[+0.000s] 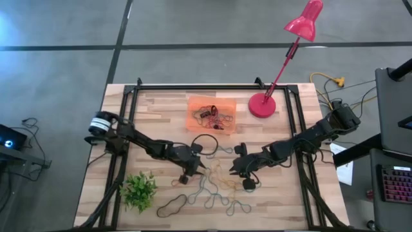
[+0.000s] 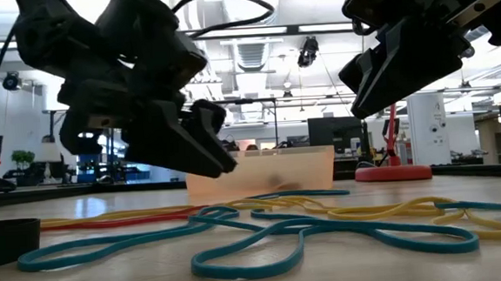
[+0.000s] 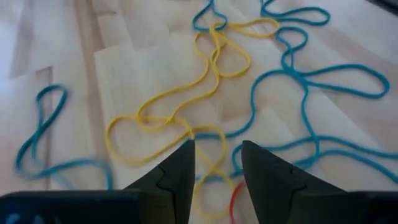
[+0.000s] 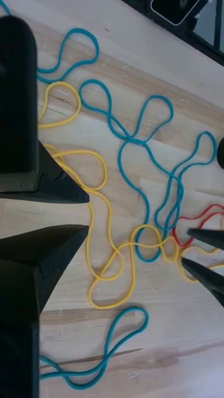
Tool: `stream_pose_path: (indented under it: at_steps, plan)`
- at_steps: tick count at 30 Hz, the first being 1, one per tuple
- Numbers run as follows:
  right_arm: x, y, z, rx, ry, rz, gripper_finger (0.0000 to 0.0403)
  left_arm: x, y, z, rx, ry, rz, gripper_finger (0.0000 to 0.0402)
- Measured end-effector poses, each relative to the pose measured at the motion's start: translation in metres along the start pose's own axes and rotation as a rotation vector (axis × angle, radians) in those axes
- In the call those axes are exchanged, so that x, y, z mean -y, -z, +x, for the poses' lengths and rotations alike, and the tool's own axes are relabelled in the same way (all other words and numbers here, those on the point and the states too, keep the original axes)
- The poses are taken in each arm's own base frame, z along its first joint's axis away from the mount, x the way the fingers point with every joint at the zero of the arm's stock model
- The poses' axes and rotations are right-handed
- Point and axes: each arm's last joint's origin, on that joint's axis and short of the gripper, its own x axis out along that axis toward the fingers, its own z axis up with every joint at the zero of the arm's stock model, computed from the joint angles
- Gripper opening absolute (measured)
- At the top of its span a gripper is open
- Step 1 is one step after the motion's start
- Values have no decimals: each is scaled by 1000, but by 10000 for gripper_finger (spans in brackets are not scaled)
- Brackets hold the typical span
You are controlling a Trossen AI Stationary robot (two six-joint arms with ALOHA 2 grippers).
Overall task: Pick and place rubber bands into bin
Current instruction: Put the yellow rubber band into the orange bin
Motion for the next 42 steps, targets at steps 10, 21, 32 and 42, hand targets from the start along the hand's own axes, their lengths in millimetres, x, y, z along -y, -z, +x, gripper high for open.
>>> stream_pose_path:
  at_steps: [10,21,32,42]
  plan:
    - [0,0,0,0,0,5,57,-2,12,22,-55,10,-9,116]
    - [1,2,0,-6,7,4,56,-8,13,23,-61,2,-47,86]
    - [1,2,0,-4,26,4,56,-11,13,22,-62,-8,-50,6]
    - [1,2,0,-4,26,4,56,-12,1,17,-20,-23,-43,0]
